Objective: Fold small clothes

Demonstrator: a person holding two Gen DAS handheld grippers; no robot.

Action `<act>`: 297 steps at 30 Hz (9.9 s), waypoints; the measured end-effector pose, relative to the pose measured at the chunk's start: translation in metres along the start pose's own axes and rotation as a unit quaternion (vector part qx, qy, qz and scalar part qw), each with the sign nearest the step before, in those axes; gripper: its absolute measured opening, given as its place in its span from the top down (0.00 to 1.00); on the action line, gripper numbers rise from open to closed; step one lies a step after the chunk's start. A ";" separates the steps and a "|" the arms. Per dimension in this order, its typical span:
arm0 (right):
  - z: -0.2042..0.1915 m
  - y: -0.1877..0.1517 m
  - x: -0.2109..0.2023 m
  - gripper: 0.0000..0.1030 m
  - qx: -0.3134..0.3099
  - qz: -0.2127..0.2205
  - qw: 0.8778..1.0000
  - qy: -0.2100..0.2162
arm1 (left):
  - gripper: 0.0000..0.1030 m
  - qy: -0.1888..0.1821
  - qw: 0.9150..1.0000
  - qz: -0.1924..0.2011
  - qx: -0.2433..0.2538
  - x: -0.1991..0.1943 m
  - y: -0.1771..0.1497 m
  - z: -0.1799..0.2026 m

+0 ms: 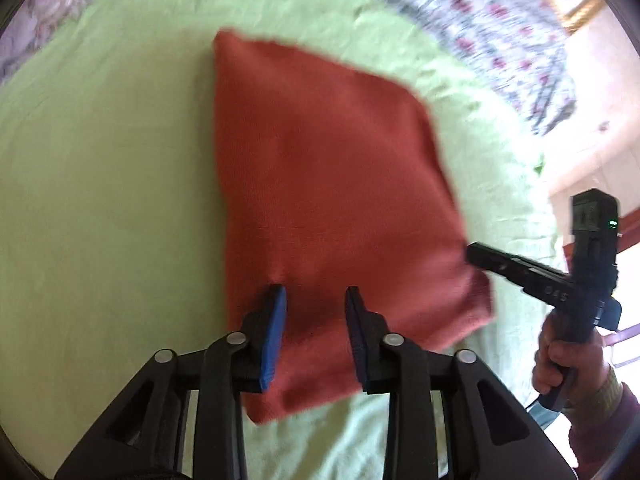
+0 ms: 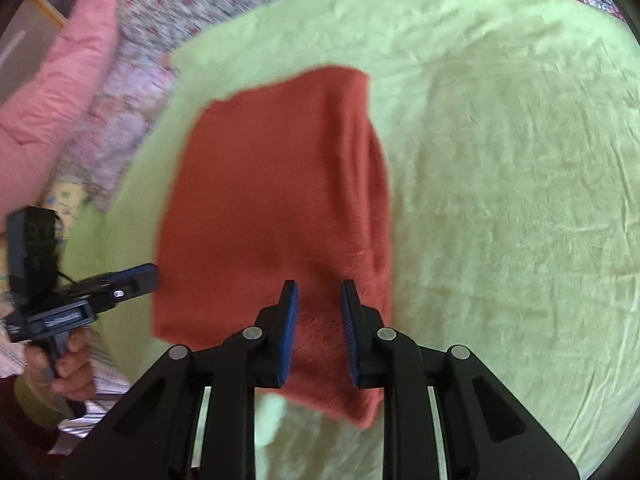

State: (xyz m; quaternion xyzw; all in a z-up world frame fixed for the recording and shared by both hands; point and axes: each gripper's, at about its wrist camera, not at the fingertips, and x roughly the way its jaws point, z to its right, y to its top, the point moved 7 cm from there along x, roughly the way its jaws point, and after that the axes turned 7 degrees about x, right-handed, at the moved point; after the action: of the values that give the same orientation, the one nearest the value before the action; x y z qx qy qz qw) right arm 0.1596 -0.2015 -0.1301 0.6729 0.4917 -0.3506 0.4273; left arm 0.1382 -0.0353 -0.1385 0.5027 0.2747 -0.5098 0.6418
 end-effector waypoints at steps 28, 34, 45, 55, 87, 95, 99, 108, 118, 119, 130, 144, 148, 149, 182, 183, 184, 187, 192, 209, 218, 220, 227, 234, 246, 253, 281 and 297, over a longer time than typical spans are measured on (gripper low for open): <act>-0.048 -0.057 -0.029 0.49 -0.031 0.015 0.999 0.024 | 0.41 0.153 0.986 0.022 0.055 -0.059 -0.056 -0.013; -0.058 -0.084 -0.039 0.35 -0.052 0.019 0.998 0.017 | 0.28 0.196 0.977 0.024 0.075 -0.072 -0.073 -0.018; -0.065 -0.109 -0.043 0.17 -0.100 0.019 0.995 -0.002 | 0.20 0.254 0.958 0.023 0.127 -0.083 -0.084 -0.009; -0.069 -0.074 -0.041 0.14 -0.106 0.029 0.994 -0.008 | 0.15 0.265 0.954 0.027 0.135 -0.076 -0.052 -0.006; -0.070 0.013 -0.014 0.14 -0.129 0.015 0.992 -0.008 | 0.13 0.281 0.954 0.043 0.097 -0.058 0.025 -0.028; -0.073 0.025 -0.006 0.14 -0.124 0.010 0.992 -0.006 | 0.13 0.278 0.956 0.037 0.088 -0.049 0.041 -0.033; -0.075 0.028 -0.005 0.14 -0.124 0.007 0.992 -0.005 | 0.13 0.270 0.958 0.037 0.087 -0.048 0.044 -0.028; -0.080 0.023 -0.006 0.14 -0.136 -0.005 0.991 0.002 | 0.12 0.250 0.962 0.025 0.105 -0.042 0.035 -0.017; -0.078 0.021 -0.004 0.14 -0.130 -0.003 0.991 -0.001 | 0.12 0.240 0.966 0.028 0.098 -0.043 0.032 -0.018; -0.078 0.021 -0.004 0.14 -0.130 -0.003 0.991 0.000 | 0.12 0.237 0.966 0.029 0.096 -0.043 0.032 -0.018; -0.082 0.021 -0.003 0.14 -0.132 -0.002 0.991 0.003 | 0.12 0.223 0.970 0.039 0.092 -0.047 0.033 -0.014; -0.087 0.020 -0.001 0.14 -0.132 -0.001 0.991 0.004 | 0.12 0.223 0.970 0.044 0.091 -0.048 0.034 -0.013; -0.089 0.021 -0.001 0.14 -0.135 -0.002 0.991 0.004 | 0.12 0.224 0.969 0.044 0.090 -0.048 0.035 -0.013; -0.089 0.021 0.000 0.14 -0.134 -0.002 0.991 0.004 | 0.12 0.224 0.969 0.044 0.090 -0.048 0.035 -0.014; -0.095 0.029 0.002 0.14 -0.138 -0.003 0.990 0.005 | 0.12 0.226 0.970 0.044 0.080 -0.049 0.039 -0.022; -0.095 0.029 0.002 0.14 -0.137 -0.002 0.991 0.005 | 0.12 0.225 0.970 0.044 0.080 -0.049 0.039 -0.022; -0.095 0.029 0.002 0.14 -0.137 -0.003 0.991 0.005 | 0.12 0.226 0.970 0.044 0.079 -0.049 0.039 -0.022; -0.095 0.030 0.002 0.14 -0.139 -0.003 0.990 0.006 | 0.12 0.226 0.970 0.044 0.079 -0.049 0.039 -0.023; -0.096 0.032 0.004 0.14 -0.138 -0.002 0.990 0.006 | 0.12 0.227 0.970 0.046 0.080 -0.049 0.041 -0.024; -0.095 0.035 0.006 0.14 -0.136 -0.001 0.991 0.007 | 0.12 0.227 0.970 0.045 0.077 -0.049 0.043 -0.027; -0.095 0.037 0.006 0.14 -0.137 -0.001 0.991 0.008 | 0.12 0.226 0.970 0.045 0.078 -0.049 0.043 -0.025; -0.094 0.038 0.006 0.14 -0.137 -0.001 0.991 0.008 | 0.12 0.226 0.970 0.045 0.078 -0.048 0.043 -0.025; -0.095 0.038 0.006 0.14 -0.137 -0.001 0.991 0.008 | 0.12 0.225 0.970 0.045 0.079 -0.048 0.043 -0.024; -0.095 0.039 0.006 0.14 -0.135 0.000 0.991 0.009 | 0.12 0.224 0.970 0.045 0.078 -0.048 0.043 -0.022; -0.092 0.038 0.004 0.14 -0.131 0.001 0.991 0.007 | 0.12 0.221 0.971 0.045 0.080 -0.047 0.044 -0.020; -0.092 0.039 0.003 0.14 -0.131 0.001 0.991 0.006 | 0.12 0.217 0.971 0.046 0.082 -0.047 0.045 -0.018; -0.080 0.040 -0.005 0.14 -0.124 0.006 0.992 0.010 | 0.12 0.213 0.972 0.047 0.091 -0.046 0.047 -0.009; -0.082 0.038 -0.007 0.14 -0.122 0.007 0.992 0.010 | 0.12 0.211 0.972 0.048 0.093 -0.046 0.048 -0.008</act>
State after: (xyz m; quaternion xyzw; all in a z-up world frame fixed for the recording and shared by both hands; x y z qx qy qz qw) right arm 0.1988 -0.1346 -0.0833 0.6222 0.5307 -0.2784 0.5038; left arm 0.1690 -0.0113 -0.0840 0.6689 0.3312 -0.3841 0.5435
